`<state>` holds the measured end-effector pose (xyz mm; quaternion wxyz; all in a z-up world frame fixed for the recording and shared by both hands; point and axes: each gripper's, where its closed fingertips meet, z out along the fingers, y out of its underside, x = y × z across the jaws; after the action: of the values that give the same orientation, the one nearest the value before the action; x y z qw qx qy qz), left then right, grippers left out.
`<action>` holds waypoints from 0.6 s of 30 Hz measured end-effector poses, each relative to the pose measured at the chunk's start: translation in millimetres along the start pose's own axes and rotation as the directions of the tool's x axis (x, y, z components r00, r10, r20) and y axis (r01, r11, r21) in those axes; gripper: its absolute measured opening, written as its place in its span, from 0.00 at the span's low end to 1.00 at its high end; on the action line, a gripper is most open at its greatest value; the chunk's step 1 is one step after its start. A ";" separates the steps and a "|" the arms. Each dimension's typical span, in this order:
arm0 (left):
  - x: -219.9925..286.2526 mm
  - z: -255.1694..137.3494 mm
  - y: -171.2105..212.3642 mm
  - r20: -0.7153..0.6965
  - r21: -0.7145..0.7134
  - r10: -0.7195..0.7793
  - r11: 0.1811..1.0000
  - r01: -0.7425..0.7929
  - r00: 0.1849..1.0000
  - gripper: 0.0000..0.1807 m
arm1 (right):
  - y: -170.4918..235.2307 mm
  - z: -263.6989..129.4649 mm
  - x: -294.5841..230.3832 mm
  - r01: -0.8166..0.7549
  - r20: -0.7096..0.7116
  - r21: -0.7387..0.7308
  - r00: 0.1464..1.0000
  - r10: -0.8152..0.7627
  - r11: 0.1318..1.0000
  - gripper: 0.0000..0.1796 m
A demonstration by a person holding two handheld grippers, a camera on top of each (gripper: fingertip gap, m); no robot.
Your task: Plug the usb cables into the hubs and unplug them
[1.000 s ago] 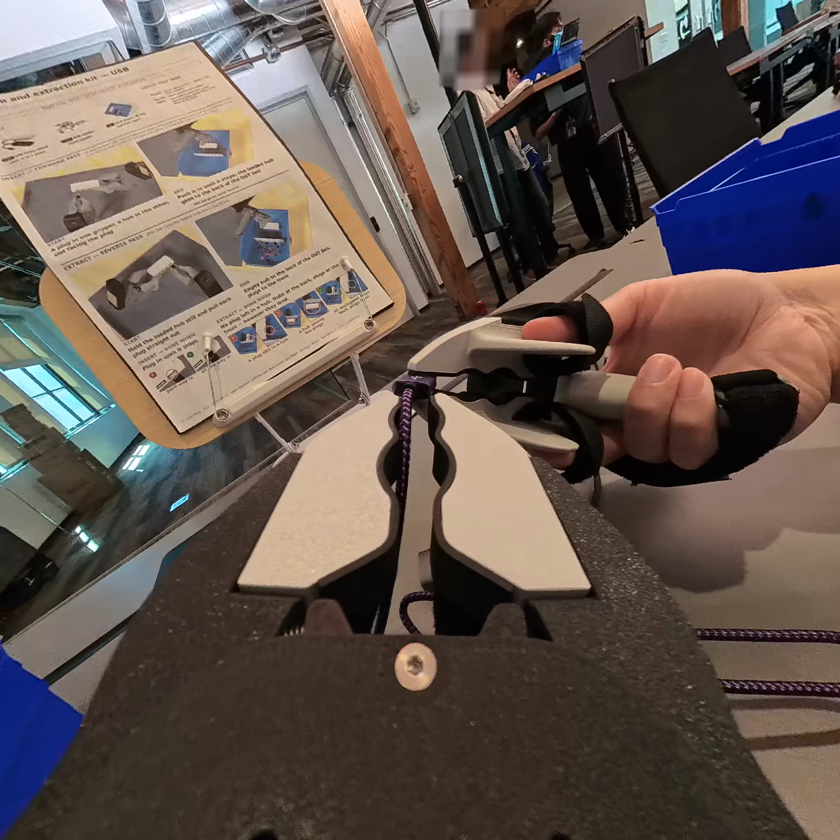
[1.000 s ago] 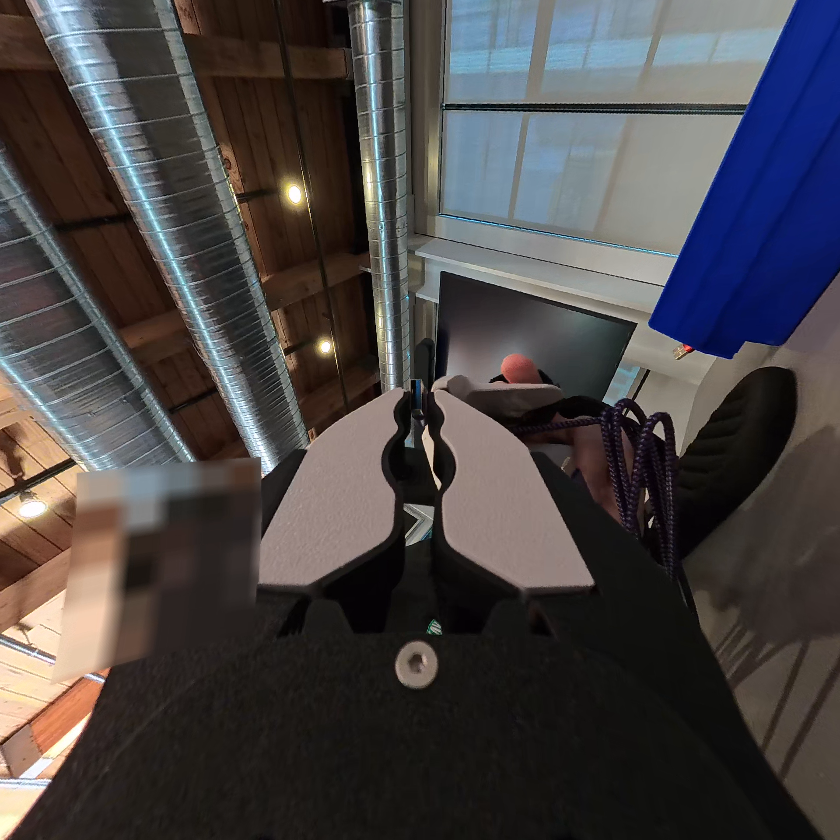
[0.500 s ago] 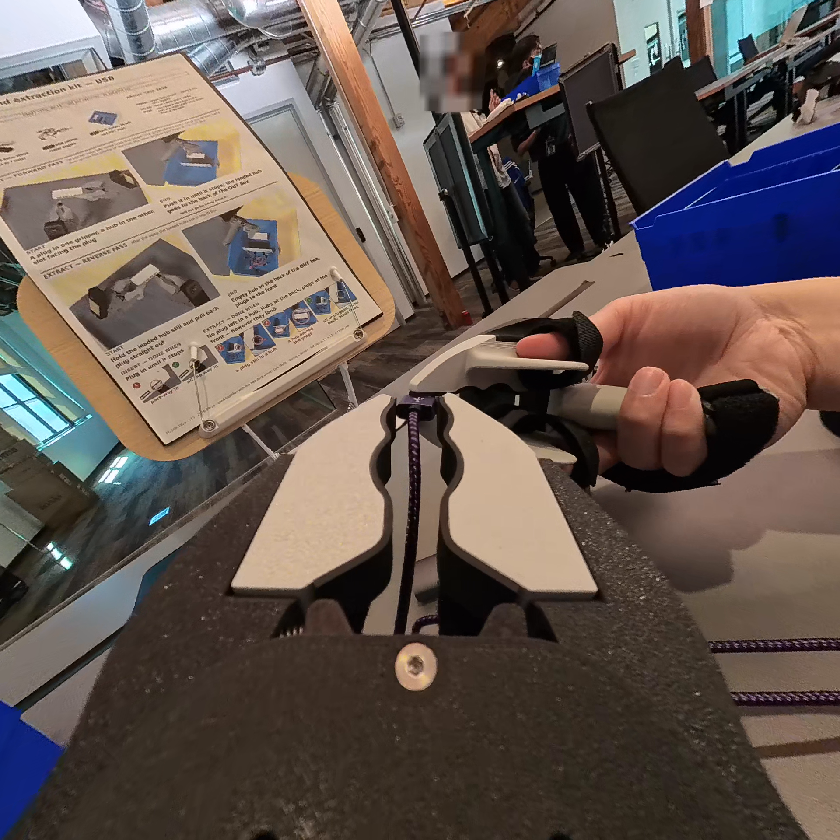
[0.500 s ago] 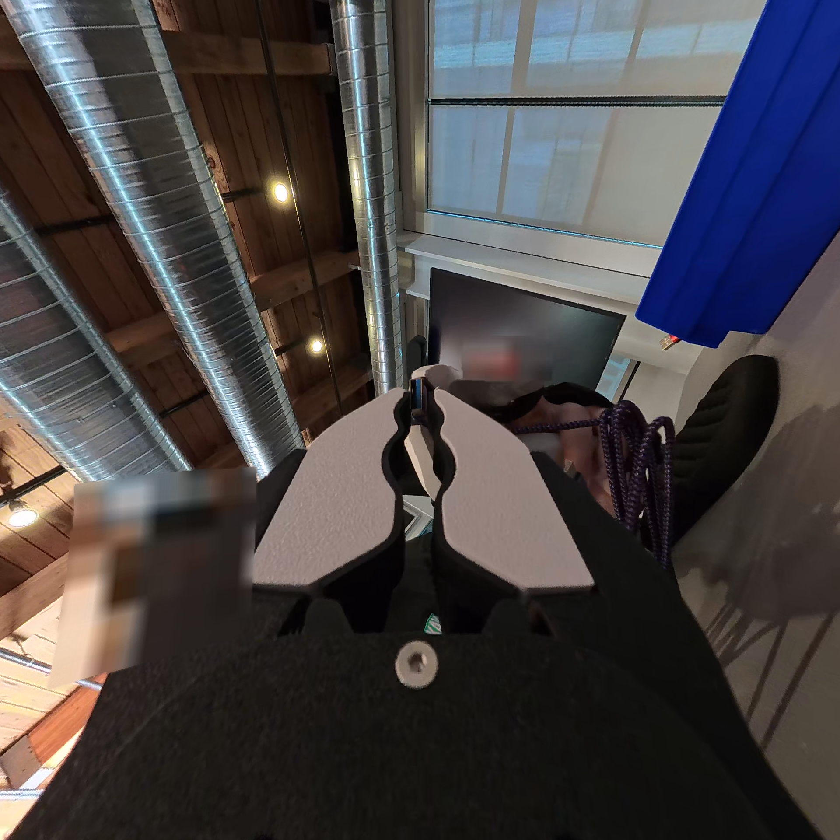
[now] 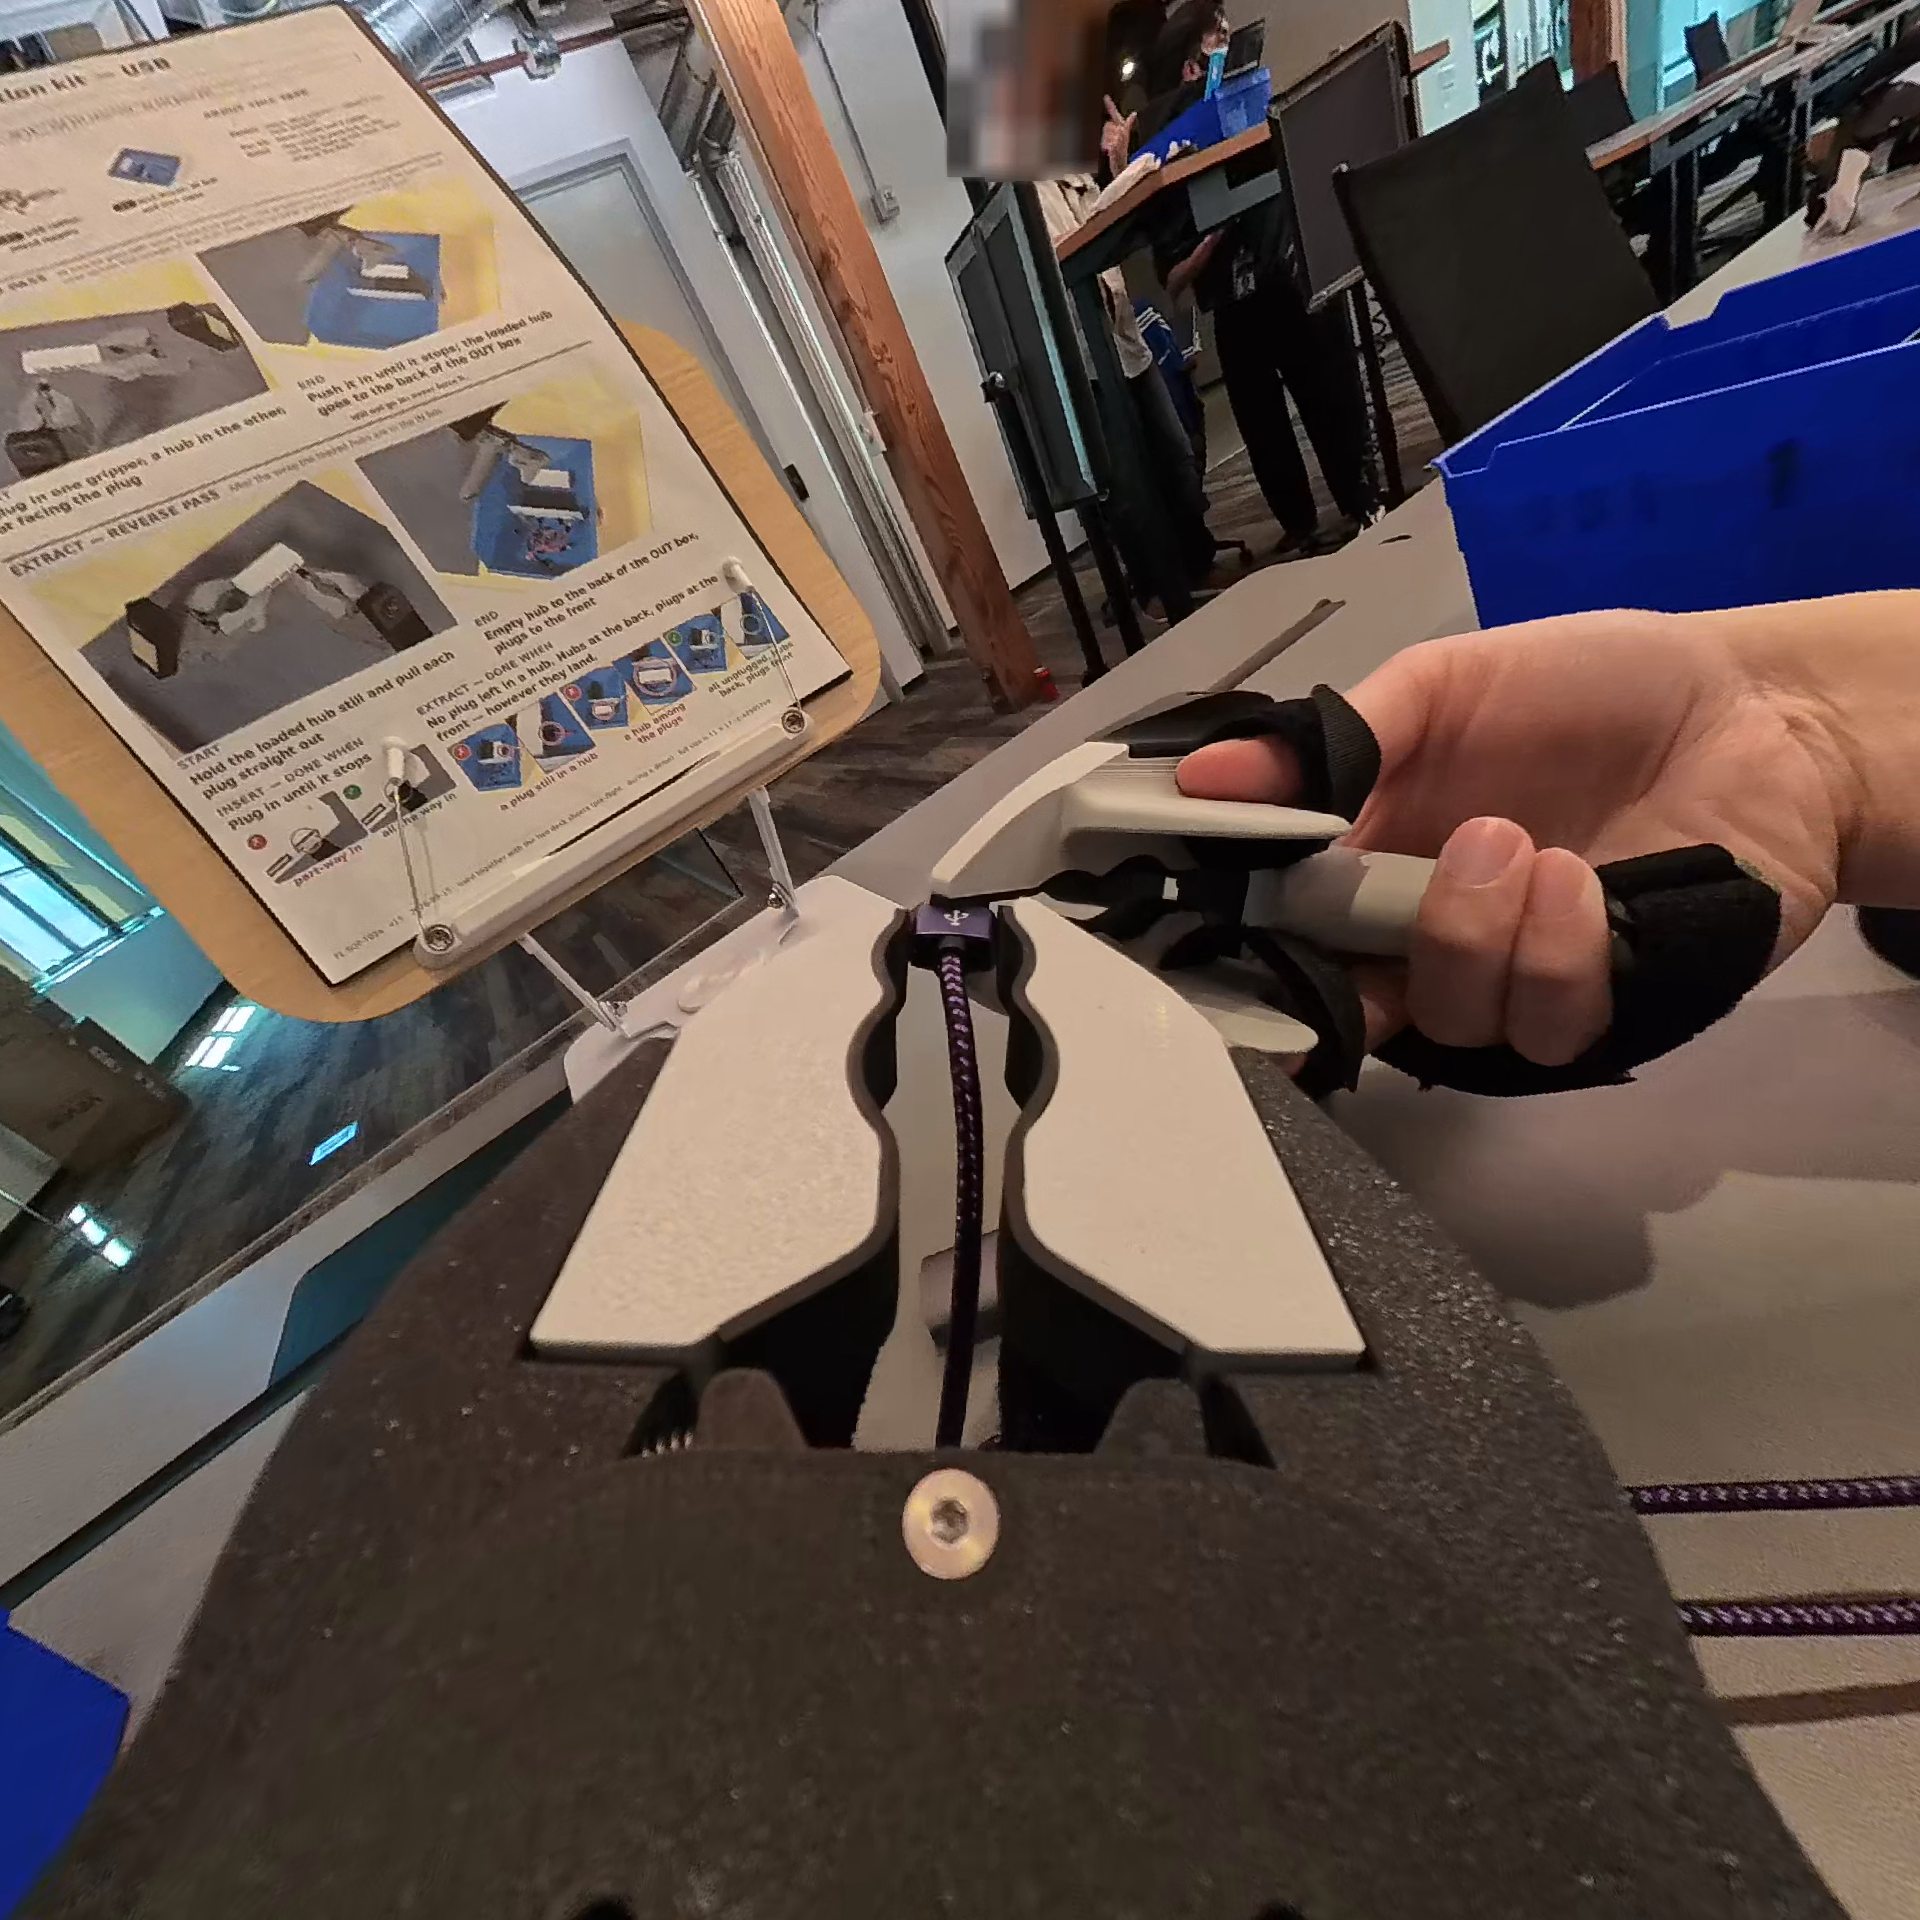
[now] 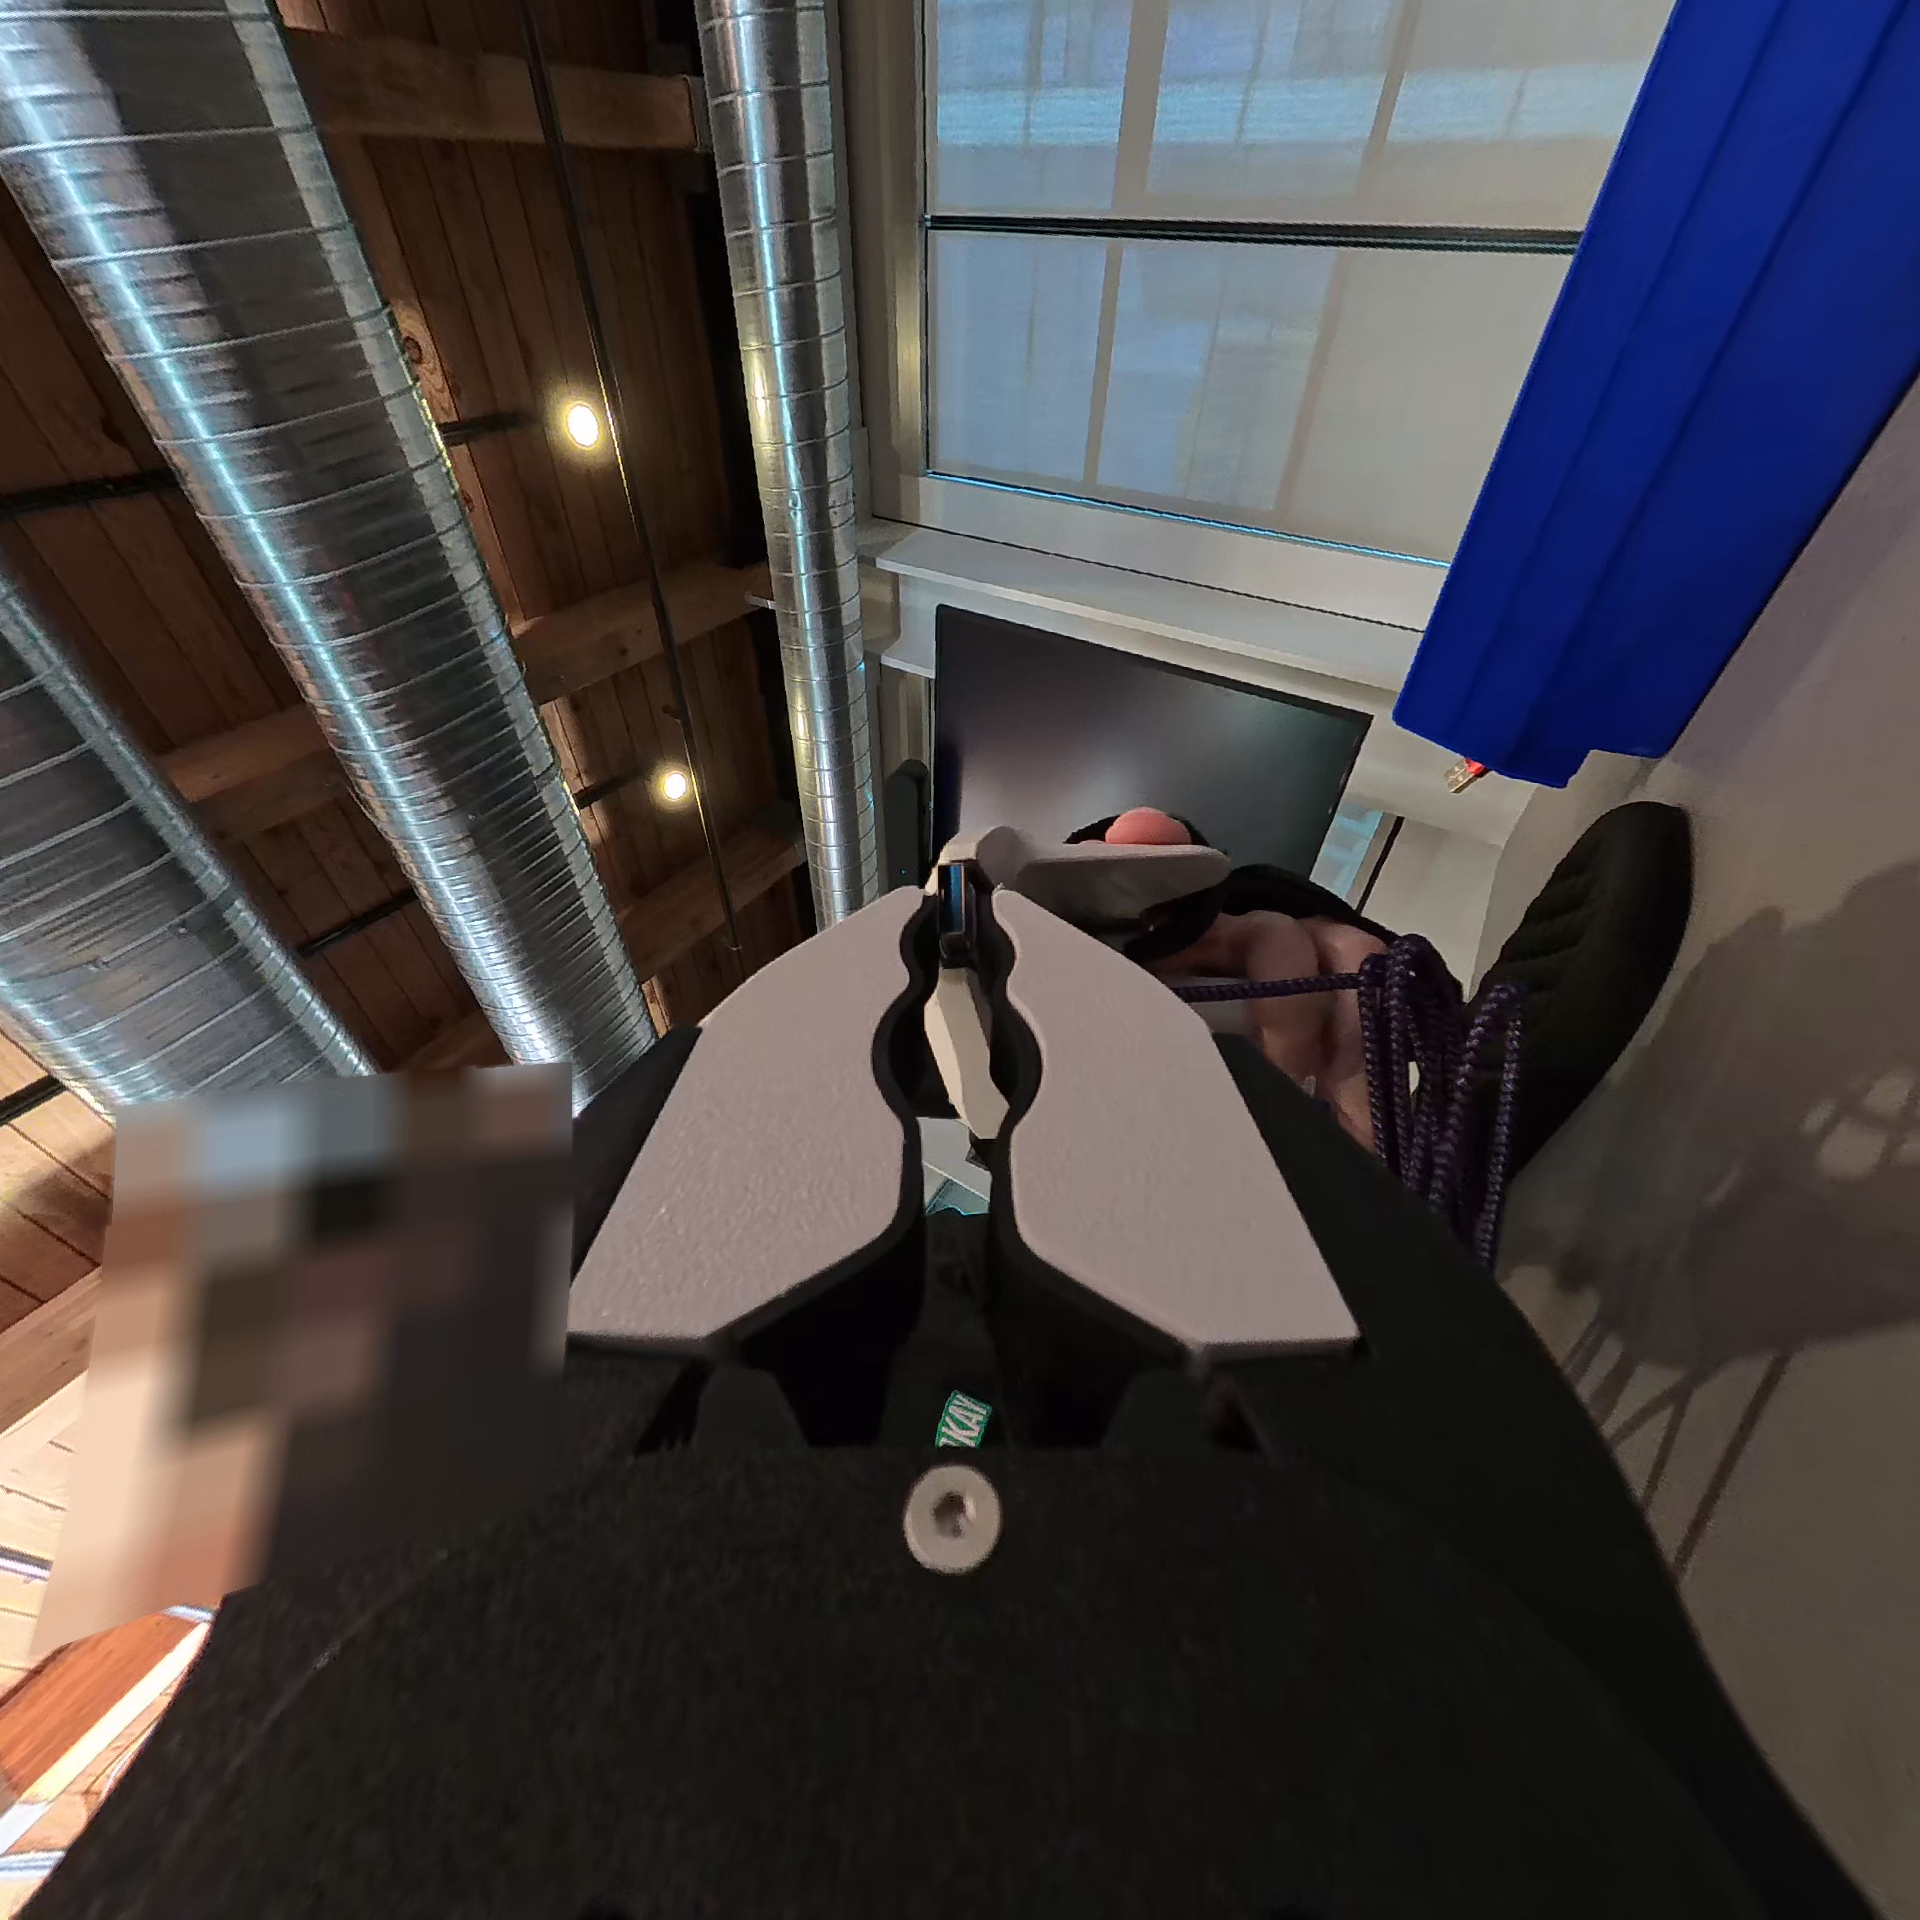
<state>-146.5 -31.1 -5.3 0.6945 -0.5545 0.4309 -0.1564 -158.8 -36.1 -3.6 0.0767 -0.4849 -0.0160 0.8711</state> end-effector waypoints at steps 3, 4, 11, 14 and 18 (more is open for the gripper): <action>-0.4 -0.9 -1.2 -0.003 -0.005 -0.010 1.000 0.010 1.000 0.08 | 0.9 1.0 -1.2 -0.004 0.013 -0.009 1.000 0.004 1.000 0.03; -0.7 -0.8 -0.5 -0.004 -0.013 -0.014 1.000 0.014 1.000 0.08 | 0.3 1.1 -0.6 -0.003 0.012 -0.006 1.000 0.003 1.000 0.03; -0.3 -1.6 1.4 -0.003 -0.032 -0.014 0.999 0.014 1.000 0.08 | -6.5 -3.0 3.4 0.035 -0.022 0.016 0.999 -0.034 0.999 0.07; -0.5 -1.7 1.2 -0.009 -0.038 -0.024 0.999 0.023 1.000 0.08 | -11.8 -8.9 4.9 0.074 -0.058 0.023 0.996 -0.072 0.997 0.10; -8.1 -5.1 3.4 0.004 -0.048 -0.047 0.998 0.047 0.999 0.08 | -18.9 -18.8 6.0 0.241 -0.194 -0.036 0.950 -0.243 0.970 0.10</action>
<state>-156.0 -27.6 -5.0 0.6777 -0.5814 0.4202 -0.1614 -143.8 -17.4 -16.7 0.1812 -0.5635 -0.0728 0.8027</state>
